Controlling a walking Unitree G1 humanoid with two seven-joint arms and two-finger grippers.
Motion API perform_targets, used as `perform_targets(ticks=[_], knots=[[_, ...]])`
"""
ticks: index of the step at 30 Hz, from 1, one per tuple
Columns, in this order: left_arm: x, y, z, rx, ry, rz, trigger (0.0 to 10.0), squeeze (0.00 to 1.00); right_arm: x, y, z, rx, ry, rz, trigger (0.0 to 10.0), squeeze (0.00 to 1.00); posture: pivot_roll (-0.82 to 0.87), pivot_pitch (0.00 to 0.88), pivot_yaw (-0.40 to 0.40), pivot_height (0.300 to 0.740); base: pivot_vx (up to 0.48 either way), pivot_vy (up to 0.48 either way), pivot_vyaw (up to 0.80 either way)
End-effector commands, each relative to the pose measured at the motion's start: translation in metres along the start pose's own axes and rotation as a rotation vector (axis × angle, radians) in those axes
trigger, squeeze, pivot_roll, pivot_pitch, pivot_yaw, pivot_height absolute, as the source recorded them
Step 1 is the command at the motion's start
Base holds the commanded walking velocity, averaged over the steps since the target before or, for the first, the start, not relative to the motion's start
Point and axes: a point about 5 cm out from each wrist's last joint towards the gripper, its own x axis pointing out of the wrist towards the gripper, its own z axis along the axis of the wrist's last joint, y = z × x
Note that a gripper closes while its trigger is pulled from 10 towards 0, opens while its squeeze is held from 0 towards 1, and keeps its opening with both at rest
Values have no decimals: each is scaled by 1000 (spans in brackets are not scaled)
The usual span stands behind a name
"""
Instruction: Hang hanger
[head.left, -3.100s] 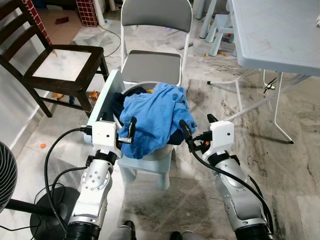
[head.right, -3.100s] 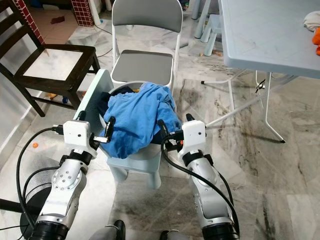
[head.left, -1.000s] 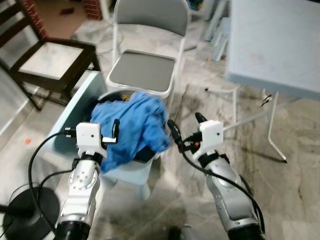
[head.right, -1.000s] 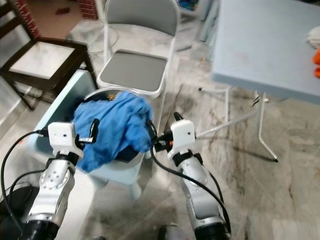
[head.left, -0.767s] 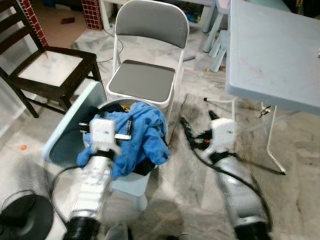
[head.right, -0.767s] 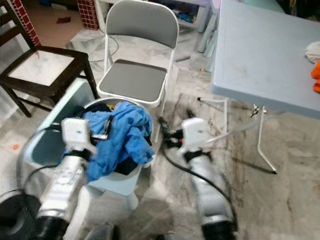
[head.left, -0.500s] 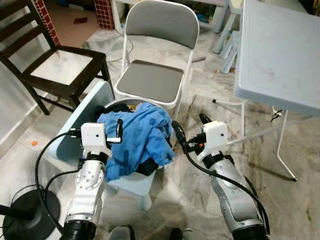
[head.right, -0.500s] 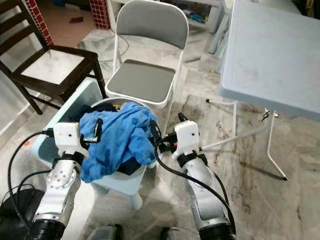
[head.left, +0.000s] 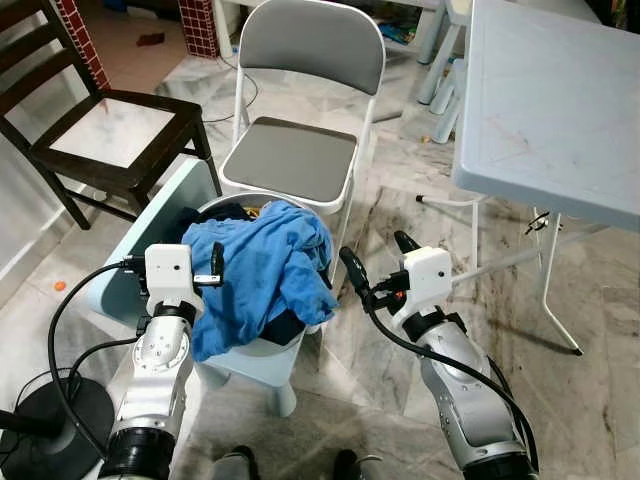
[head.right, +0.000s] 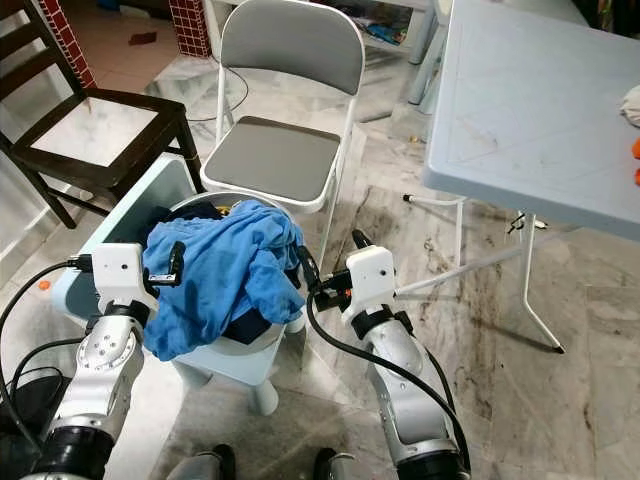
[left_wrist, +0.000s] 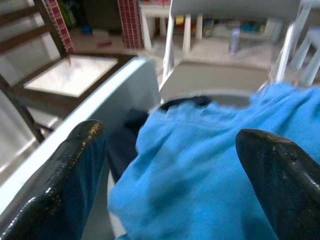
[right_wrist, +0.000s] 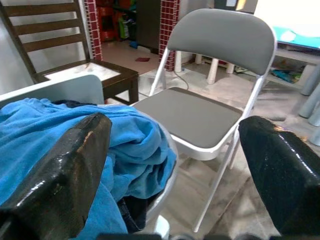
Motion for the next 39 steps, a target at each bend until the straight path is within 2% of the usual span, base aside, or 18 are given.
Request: perform_targets(ticks=[1,6,8,9,10,16,20,21,22,31,33,35,36,39], knots=[[-1,4,-11,-3,62,-5,10000,0,-3,0,-2,3,13,8,10000,0,117,239,-74,740,0,0,0],[13,9,-15,-53,132,-51,10000,0,-4,2,-2,1,17,20,10000,0,112,236,-73,740,0,0,0],[13,9,-15,-53,132,-51,10000,0,-4,2,-2,1,17,20,10000,0,112,236,-73,740,0,0,0],[18,6,-15,-60,151,-72,4039,0,-4,2,-2,-2,17,23,10000,0,111,235,-75,740,0,0,0],[21,2,-14,-66,159,-96,0,0,-4,3,-2,-4,18,25,10000,0,107,232,-72,740,0,0,0],[26,-21,-10,-39,157,-204,0,0,-5,3,-2,-7,18,29,10000,0,94,232,-74,740,0,0,0],[26,-37,-16,-41,183,-239,0,0,-8,10,-4,29,58,151,10000,0,91,232,-70,740,0,0,0],[26,-37,-16,-41,183,-239,0,0,-8,10,-4,29,58,151,10000,0,91,232,-70,740,0,0,0],[25,-43,-19,-50,192,-253,0,0,-10,12,-6,43,79,205,10000,0,92,232,-71,740,0,0,0],[20,-50,-29,-47,227,-275,0,0,-10,15,-7,24,103,259,10000,0,99,236,-76,740,0,0,0],[18,-62,-27,-52,215,-323,0,0,-11,18,-8,23,110,274,10000,0,101,239,-80,740,0,0,0],[18,-67,-27,-48,213,-347,0,0,-12,18,-9,20,113,281,10000,0,102,240,-80,740,0,0,0],[15,-79,-27,-25,210,-407,0,0,-12,19,-9,21,114,286,10000,0,102,240,-80,740,0,0,0],[5,-99,-33,34,228,-512,0,0,-11,21,-9,21,114,289,10000,0,103,241,-78,740,0,0,0]])
